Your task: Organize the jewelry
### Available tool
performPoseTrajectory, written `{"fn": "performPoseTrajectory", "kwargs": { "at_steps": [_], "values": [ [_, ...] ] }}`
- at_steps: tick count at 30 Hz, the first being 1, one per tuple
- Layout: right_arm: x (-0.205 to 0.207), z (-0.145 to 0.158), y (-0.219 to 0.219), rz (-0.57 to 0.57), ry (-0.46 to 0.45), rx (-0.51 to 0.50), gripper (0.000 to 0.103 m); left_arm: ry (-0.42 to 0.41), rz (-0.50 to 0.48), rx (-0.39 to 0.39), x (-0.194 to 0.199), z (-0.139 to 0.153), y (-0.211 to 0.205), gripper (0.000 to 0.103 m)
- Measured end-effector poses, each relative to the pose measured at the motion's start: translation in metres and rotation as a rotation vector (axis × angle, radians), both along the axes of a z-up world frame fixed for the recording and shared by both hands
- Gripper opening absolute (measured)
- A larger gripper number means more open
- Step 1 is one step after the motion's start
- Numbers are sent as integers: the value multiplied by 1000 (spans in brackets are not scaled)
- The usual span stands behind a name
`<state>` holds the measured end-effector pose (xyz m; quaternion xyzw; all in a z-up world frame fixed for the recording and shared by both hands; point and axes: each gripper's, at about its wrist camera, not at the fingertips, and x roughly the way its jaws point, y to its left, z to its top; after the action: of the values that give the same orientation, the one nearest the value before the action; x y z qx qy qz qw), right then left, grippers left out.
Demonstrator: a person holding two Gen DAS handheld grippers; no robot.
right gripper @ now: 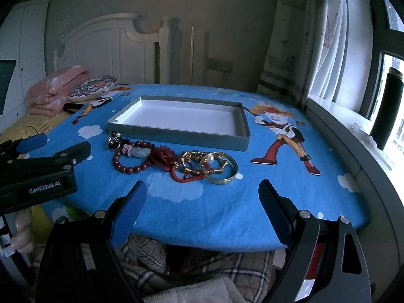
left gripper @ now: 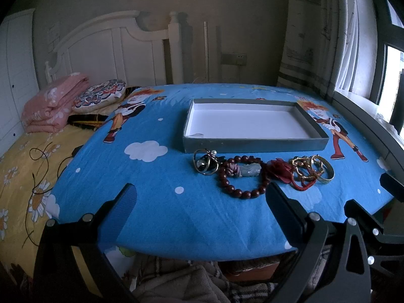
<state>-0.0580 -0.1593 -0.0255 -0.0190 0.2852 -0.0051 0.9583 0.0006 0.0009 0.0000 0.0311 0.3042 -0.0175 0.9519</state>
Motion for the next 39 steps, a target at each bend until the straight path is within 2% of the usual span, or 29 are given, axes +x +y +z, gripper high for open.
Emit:
{"fn": "performPoseTrajectory", "kwargs": {
  "at_steps": [19,30,39],
  "values": [
    [0,0,1,2,4,3,85,2,1,-5,0,0,1,98],
    [0,-1,6,4,7,1,84,4,2,-11,-4,-16,18,98],
    [3,-1,-3,-19,16,32,85,-3,2,-27,-2,-5,12,98]
  ]
}}
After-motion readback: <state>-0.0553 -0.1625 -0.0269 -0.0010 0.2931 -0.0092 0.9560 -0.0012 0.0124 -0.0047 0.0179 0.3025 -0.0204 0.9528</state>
